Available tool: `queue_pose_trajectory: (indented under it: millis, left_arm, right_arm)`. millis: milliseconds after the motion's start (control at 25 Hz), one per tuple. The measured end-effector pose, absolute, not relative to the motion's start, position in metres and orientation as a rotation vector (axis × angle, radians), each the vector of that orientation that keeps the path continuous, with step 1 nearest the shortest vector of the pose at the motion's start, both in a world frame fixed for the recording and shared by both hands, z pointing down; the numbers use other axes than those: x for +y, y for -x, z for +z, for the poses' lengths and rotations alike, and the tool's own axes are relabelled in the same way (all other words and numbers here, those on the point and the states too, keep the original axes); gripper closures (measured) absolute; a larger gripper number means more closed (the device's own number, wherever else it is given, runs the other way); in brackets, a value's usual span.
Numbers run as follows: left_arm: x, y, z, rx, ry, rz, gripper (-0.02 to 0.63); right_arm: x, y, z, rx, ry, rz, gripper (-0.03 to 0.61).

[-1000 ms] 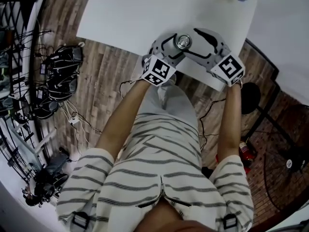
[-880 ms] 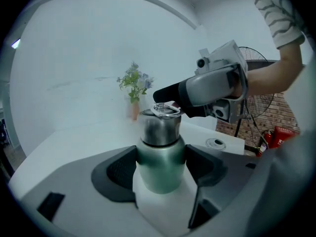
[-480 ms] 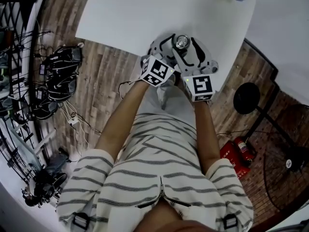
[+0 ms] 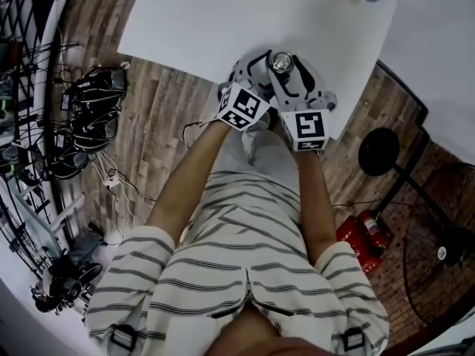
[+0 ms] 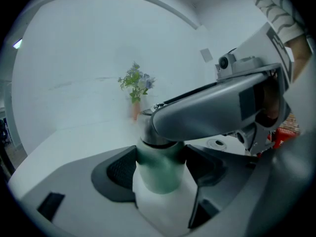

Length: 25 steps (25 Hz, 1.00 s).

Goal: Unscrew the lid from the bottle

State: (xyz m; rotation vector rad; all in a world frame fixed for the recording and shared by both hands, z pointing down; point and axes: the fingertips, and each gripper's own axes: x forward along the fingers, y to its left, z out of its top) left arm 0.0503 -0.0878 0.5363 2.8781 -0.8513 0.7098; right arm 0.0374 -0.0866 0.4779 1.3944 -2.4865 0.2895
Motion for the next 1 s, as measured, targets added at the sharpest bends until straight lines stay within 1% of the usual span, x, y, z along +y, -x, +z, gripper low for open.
queue_pose_trajectory:
  millis: [280, 640, 800, 1000]
  left_arm:
    - [-0.0872, -0.0484, 0.5368, -0.854, -2.879, 0.707, 0.304]
    - [-0.0881, -0.0494, 0.5348, -0.848, -2.882, 0.708, 0.304]
    - [-0.0866, -0.0518, 0.535, -0.842, -2.883, 0.712, 0.304]
    - [-0.0873, -0.0511, 0.5366, -0.837, -2.882, 0.716, 0.304]
  right_arm:
    - [-0.0843, -0.0353, 0.4783, -2.526, -1.303, 0.264, 0.333]
    - [-0.0822, -0.0353, 0.4761, -2.625, -0.994, 0.176, 0.333]
    - [-0.0799, -0.0379, 0.4758, -2.668, -0.808, 0.122, 0.333]
    - [-0.0786, -0.0371, 0.4778, -2.69, -0.465, 0.055, 0.334]
